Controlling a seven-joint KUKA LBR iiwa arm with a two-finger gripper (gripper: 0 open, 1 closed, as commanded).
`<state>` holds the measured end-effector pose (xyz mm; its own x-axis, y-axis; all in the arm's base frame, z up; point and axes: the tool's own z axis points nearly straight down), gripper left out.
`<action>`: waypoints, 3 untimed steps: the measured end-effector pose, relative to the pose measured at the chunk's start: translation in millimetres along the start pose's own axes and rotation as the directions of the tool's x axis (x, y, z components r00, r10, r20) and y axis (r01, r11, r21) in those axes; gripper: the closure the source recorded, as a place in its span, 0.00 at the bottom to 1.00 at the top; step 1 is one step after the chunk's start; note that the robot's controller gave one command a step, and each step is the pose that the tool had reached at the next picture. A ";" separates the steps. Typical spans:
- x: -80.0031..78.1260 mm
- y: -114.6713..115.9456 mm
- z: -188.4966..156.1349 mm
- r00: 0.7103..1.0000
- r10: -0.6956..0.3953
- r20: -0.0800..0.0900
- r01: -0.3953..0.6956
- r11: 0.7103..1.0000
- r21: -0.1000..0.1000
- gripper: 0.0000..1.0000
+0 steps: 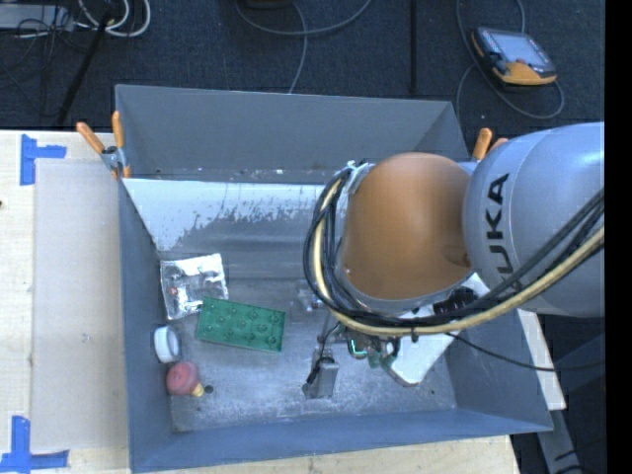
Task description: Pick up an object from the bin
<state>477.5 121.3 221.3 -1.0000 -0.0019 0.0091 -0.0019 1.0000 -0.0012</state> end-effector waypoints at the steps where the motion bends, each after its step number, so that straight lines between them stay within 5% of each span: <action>1: -46.5 40.9 106.3 0.992 0.124 0.003 -0.124 0.992 -0.001 0.00; 2: -104.5 35.2 153.7 0.984 0.175 0.009 -0.175 0.985 -0.002 0.00; 3: -63.0 40.7 14.2 0.973 0.231 0.014 -0.231 0.973 -0.007 0.00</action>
Offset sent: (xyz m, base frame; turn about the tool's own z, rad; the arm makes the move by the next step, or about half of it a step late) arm 0.0461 0.0398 -0.1017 0.1259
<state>540.2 162.1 206.4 -0.9733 0.2296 -0.0055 0.2296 0.9733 0.0039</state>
